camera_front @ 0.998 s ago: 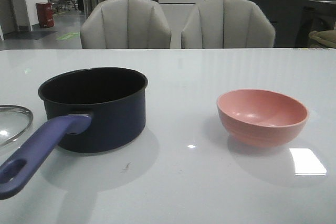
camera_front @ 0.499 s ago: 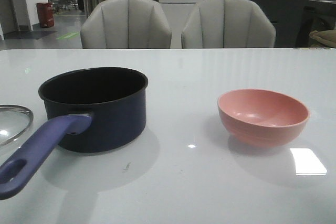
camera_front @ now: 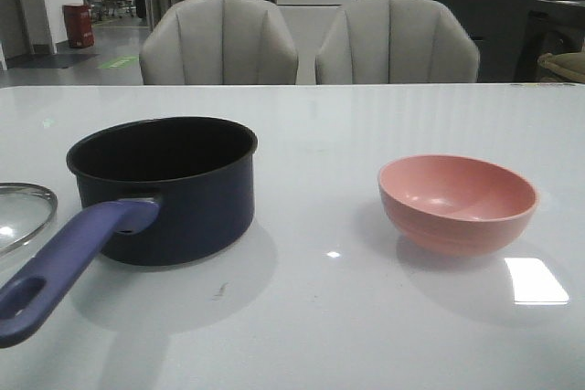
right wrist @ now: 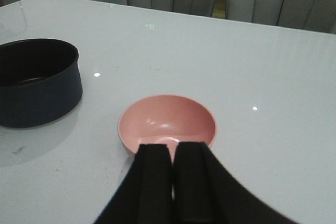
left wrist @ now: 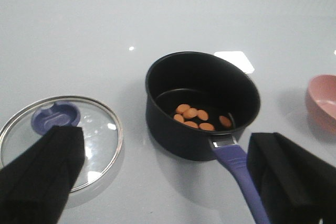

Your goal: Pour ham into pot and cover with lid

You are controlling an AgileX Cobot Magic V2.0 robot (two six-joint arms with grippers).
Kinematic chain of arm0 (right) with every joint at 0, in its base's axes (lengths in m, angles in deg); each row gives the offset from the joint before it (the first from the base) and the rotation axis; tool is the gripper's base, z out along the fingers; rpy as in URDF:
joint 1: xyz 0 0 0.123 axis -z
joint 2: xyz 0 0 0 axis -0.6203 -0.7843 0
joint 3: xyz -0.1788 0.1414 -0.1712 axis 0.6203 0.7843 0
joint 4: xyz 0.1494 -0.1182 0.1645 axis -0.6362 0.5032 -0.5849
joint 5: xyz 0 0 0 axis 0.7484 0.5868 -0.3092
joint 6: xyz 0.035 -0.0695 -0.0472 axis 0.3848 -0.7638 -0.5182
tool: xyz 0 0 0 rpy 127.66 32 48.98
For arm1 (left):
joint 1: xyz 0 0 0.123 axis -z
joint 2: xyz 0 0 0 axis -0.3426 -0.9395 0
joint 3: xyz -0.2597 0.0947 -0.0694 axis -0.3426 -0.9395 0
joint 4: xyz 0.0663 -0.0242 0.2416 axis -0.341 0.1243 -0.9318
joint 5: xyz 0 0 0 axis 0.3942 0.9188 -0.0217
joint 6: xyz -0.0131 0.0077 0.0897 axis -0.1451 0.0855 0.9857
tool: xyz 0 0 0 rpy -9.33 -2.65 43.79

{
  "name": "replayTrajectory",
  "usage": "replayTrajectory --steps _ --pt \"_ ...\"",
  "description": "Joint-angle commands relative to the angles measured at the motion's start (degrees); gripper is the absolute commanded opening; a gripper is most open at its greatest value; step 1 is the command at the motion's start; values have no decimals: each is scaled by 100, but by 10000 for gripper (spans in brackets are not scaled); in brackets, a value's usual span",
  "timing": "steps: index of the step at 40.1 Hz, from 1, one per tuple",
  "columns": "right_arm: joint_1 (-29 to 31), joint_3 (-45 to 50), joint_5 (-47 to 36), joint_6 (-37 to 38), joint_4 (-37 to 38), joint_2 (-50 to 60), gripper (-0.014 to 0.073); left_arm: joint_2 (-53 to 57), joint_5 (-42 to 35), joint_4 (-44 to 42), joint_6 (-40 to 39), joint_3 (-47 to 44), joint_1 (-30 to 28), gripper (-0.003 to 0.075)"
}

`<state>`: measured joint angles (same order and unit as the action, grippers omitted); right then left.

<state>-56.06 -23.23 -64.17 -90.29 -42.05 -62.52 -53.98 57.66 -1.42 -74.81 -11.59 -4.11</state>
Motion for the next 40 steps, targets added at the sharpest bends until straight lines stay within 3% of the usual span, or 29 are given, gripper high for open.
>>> replayTrajectory --steps 1,14,30,40 --pt "-9 -171 -468 -35 -43 -18 161 -661 -193 -41 -210 546 -417 659" --pt "-9 -171 -461 -35 -43 -18 161 -3044 1076 441 -210 2193 -1771 659" --pt "-9 -171 -447 -35 -43 -18 161 -5562 2568 309 -161 4086 -1837 659" --pt "-9 -171 -443 -35 -43 -18 161 -6387 2826 229 -161 4845 -1837 659"
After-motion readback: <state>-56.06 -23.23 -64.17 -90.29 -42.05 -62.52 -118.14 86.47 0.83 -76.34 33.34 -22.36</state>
